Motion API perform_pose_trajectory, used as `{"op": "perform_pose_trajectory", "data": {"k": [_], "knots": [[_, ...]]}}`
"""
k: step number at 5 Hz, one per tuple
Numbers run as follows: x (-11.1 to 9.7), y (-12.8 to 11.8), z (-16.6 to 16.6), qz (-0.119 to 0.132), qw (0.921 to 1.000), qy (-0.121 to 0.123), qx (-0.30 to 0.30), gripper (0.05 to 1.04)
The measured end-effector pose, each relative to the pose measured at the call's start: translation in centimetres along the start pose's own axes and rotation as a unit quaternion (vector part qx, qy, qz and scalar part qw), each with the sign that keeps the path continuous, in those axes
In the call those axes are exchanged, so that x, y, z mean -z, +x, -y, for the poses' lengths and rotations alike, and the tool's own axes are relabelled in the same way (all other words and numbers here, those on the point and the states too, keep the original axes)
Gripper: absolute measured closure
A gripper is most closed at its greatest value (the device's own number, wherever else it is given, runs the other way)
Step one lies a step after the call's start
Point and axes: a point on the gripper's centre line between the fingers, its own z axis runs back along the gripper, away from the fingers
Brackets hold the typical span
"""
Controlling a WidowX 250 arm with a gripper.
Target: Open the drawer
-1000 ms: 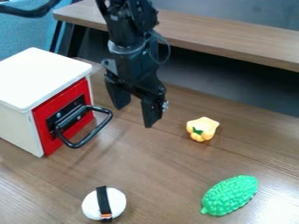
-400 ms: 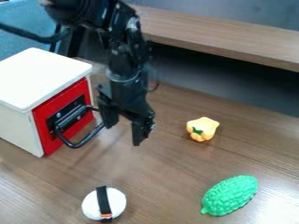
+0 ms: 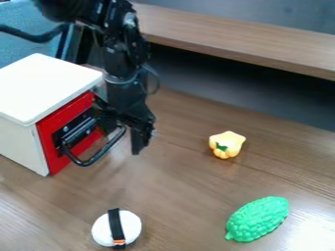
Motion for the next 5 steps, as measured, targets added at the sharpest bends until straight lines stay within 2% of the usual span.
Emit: {"op": "perform_pose_trajectory", "data": {"k": [2, 5], "knots": [[0.0, -0.2, -1.2, 0.0, 0.9999, -0.004, -0.009, 0.083], [3.0, -0.5, -1.7, -0.017, 0.9994, -0.019, -0.023, 0.083]]}}
